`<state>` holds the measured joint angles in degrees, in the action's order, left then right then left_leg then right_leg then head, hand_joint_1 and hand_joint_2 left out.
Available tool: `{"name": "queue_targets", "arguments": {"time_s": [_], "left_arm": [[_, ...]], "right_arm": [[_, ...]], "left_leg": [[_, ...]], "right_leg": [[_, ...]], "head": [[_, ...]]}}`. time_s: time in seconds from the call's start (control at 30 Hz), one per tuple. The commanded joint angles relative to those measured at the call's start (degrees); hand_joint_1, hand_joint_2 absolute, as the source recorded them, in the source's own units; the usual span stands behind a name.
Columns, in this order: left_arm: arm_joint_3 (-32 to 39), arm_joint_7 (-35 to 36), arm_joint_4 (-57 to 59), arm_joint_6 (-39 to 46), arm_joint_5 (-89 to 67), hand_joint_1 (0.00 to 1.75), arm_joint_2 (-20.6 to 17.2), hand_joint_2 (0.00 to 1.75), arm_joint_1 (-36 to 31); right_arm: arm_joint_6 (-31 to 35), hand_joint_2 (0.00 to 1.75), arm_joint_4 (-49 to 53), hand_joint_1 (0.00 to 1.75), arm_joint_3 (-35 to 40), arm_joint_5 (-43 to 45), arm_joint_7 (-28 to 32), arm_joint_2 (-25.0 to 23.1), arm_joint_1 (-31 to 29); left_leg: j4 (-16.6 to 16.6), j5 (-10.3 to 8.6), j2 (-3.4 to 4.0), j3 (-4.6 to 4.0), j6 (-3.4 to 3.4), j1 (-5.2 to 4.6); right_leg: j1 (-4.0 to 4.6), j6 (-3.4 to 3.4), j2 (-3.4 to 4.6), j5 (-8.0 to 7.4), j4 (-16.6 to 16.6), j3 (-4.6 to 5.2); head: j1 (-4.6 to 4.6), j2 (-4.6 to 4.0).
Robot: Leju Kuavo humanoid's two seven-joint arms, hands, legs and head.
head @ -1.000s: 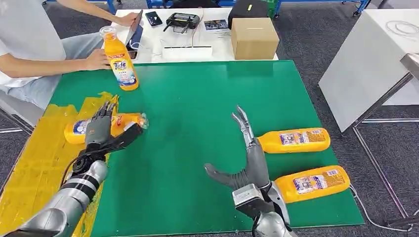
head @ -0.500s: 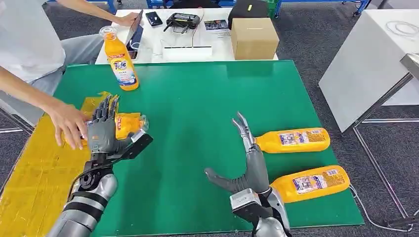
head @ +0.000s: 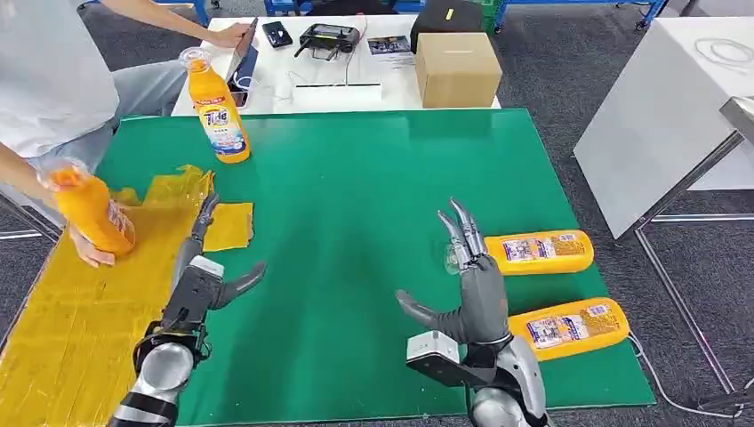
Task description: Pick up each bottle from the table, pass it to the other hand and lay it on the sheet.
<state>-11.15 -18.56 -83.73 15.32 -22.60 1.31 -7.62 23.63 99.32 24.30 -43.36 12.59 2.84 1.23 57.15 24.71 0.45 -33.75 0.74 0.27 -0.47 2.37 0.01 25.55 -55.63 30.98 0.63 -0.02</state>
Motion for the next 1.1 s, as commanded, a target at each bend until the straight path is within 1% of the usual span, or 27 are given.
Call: {"name": "queue_targets", "arguments": {"time_s": [0.03,0.07,0.13,0.17,0.23,0.27,0.3,0.33,0.37,0.4,0.5,0.53,0.57,0.6,0.63,0.7,0.73,0.77,1.0,1.1], "left_arm": [[0.2,0.2,-1.3,-0.3,0.4,0.0,-0.4,1.75,0.1],[0.2,0.2,-1.3,-0.3,0.4,0.0,-0.4,1.75,0.1],[0.2,0.2,-1.3,-0.3,0.4,0.0,-0.4,1.75,0.1],[0.2,0.2,-1.3,-0.3,0.4,0.0,-0.4,1.75,0.1],[0.2,0.2,-1.3,-0.3,0.4,0.0,-0.4,1.75,0.1],[1.8,-1.3,-2.3,-7.5,7.6,0.0,1.8,1.75,1.1],[2.5,-1.5,-3.3,-9.7,14.7,0.0,1.5,1.75,2.4],[2.4,-1.7,-4.0,-9.7,14.6,0.0,1.6,1.75,3.2],[2.3,-1.7,-4.4,-9.6,14.6,0.0,1.6,1.75,3.7],[2.3,-1.7,-4.4,-9.6,14.7,0.0,1.7,1.75,3.7],[2.4,-1.7,-4.1,-9.9,15.0,0.0,1.7,1.75,3.4],[2.4,-1.7,-4.1,-9.9,15.0,0.0,1.7,1.75,3.4],[2.4,-1.7,-4.1,-9.9,15.0,0.0,1.7,1.75,3.4],[2.4,-1.7,-4.0,-9.9,15.1,0.0,1.7,1.75,3.3],[2.4,-1.7,-4.0,-9.9,15.1,0.0,1.7,1.75,3.3],[2.5,-1.7,-3.9,-10.1,15.3,0.0,1.7,1.75,3.3],[2.4,-1.6,-3.7,-10.3,15.4,0.0,1.7,1.75,3.2],[2.3,-1.6,-3.2,-10.3,15.4,0.0,1.7,1.75,2.9],[2.1,-1.6,-2.2,-10.3,15.4,0.0,1.8,1.75,2.1],[2.1,-1.6,-1.4,-10.4,15.9,0.0,1.9,1.75,1.6]], "right_arm": [[-0.2,1.75,-1.4,0.0,-1.0,0.1,-0.3,1.4,-1.8],[-0.2,1.75,-1.4,0.0,-1.0,0.1,-0.3,1.4,-1.8],[-0.2,1.75,-1.4,0.0,-1.0,0.1,-0.3,1.4,-1.8],[-0.2,1.75,-1.4,0.0,-1.0,0.1,-0.3,1.4,-1.8],[-0.2,1.75,-1.4,0.0,-1.0,0.1,-0.3,1.4,-1.8],[-6.0,1.75,-3.7,0.0,-2.3,-7.1,-7.5,7.8,-3.4],[-5.8,1.75,-5.0,0.0,-3.8,-15.8,-15.5,13.1,-5.1],[-5.0,1.75,-8.2,0.0,-6.9,-11.5,-10.9,15.3,-6.0],[-5.0,1.75,-11.3,0.0,-10.5,-11.3,-7.0,15.0,-6.7],[-4.9,1.75,-11.8,0.0,-11.9,-12.3,-6.1,14.7,-6.7],[-5.7,1.75,-11.1,0.0,-12.0,-13.5,-6.3,13.9,-6.5],[-5.8,1.75,-11.0,0.0,-11.9,-13.8,-6.5,13.8,-6.5],[-5.8,1.75,-11.0,0.0,-11.9,-13.8,-6.5,13.8,-6.5],[-5.9,1.75,-10.8,0.0,-11.8,-14.0,-6.7,13.6,-6.4],[-5.9,1.75,-10.8,0.0,-11.8,-14.0,-6.7,13.6,-6.4],[-6.2,1.75,-10.2,0.0,-11.9,-14.6,-7.6,13.7,-6.2],[-6.2,1.75,-10.5,0.0,-12.4,-14.6,-7.8,14.1,-6.5],[-6.7,1.75,-11.2,0.0,-12.9,-14.3,-7.9,14.7,-7.0],[-8.6,1.75,-13.5,0.0,-14.7,-13.1,-6.5,17.3,-8.2],[-11.8,1.75,-15.7,0.0,-14.8,-11.8,-4.9,19.3,-9.1]], "left_leg": [[0.0,0.03,0.0,0.08,-0.01,0.02],[0.0,0.01,0.0,0.05,0.0,0.0],[0.0,0.1,0.0,0.25,-0.01,0.05],[0.0,0.04,0.01,0.13,0.0,0.0],[0.0,0.07,0.0,0.19,0.0,0.03],[0.0,0.04,0.01,0.11,0.01,0.01],[0.0,0.15,-0.01,0.34,-0.01,0.07],[0.0,0.06,0.03,0.17,0.05,0.02],[0.0,0.09,0.02,0.27,0.1,0.02],[-0.1,0.05,0.05,0.25,0.08,0.01],[0.0,0.0,-0.2,0.08,0.08,-0.04],[0.0,0.06,-0.23,0.25,0.11,0.0],[0.0,-0.01,-0.14,0.07,0.06,-0.14],[0.0,0.0,-0.21,0.09,0.05,-0.17],[-0.1,0.08,-0.17,0.3,0.01,-0.11],[0.0,0.0,-0.28,0.1,0.04,-0.17],[0.0,0.04,-0.28,0.19,0.02,-0.12],[0.0,0.01,-0.29,0.09,0.04,-0.1],[0.0,0.01,-0.28,0.12,0.07,-0.02],[0.0,0.02,-0.31,0.19,0.07,-0.01]], "right_leg": [[0.02,-0.03,0.02,0.01,0.0,-0.09],[0.0,-0.01,0.02,0.01,0.0,-0.05],[0.06,-0.05,0.04,0.07,0.1,-0.28],[0.01,-0.02,0.03,0.03,0.0,-0.14],[0.03,-0.03,0.03,0.05,0.1,-0.21],[0.01,-0.02,0.03,0.02,0.0,-0.12],[0.07,-0.06,0.04,0.09,0.1,-0.39],[0.01,0.02,0.05,0.0,0.1,-0.21],[0.03,0.06,0.05,-0.01,0.2,-0.37],[0.01,0.05,0.08,-0.04,0.2,-0.32],[-0.08,0.02,-0.14,-0.01,0.1,-0.2],[-0.03,0.02,-0.15,0.01,0.2,-0.43],[-0.16,0.0,-0.05,-0.03,0.1,-0.15],[-0.18,0.01,-0.07,-0.02,0.1,-0.17],[-0.11,-0.06,-0.02,0.02,0.2,-0.39],[-0.16,0.0,-0.12,-0.01,0.1,-0.16],[-0.11,-0.03,-0.11,0.02,0.1,-0.26],[-0.1,0.0,-0.12,-0.01,0.1,-0.17],[0.0,0.02,-0.1,-0.02,0.1,-0.2],[-0.01,0.01,-0.13,-0.01,0.1,-0.3]], "head": [[0.0,0.0],[0.0,0.0],[0.0,0.0],[-0.02,0.0],[-0.02,0.0],[0.0,0.0],[-0.02,0.0],[0.0,0.0],[0.0,0.0],[0.06,0.0],[-0.09,0.0],[-0.09,0.0],[0.0,0.0],[0.0,0.0],[-0.02,0.0],[0.02,0.0],[0.0,0.0],[0.0,0.0],[0.0,0.0],[0.0,0.0]]}}
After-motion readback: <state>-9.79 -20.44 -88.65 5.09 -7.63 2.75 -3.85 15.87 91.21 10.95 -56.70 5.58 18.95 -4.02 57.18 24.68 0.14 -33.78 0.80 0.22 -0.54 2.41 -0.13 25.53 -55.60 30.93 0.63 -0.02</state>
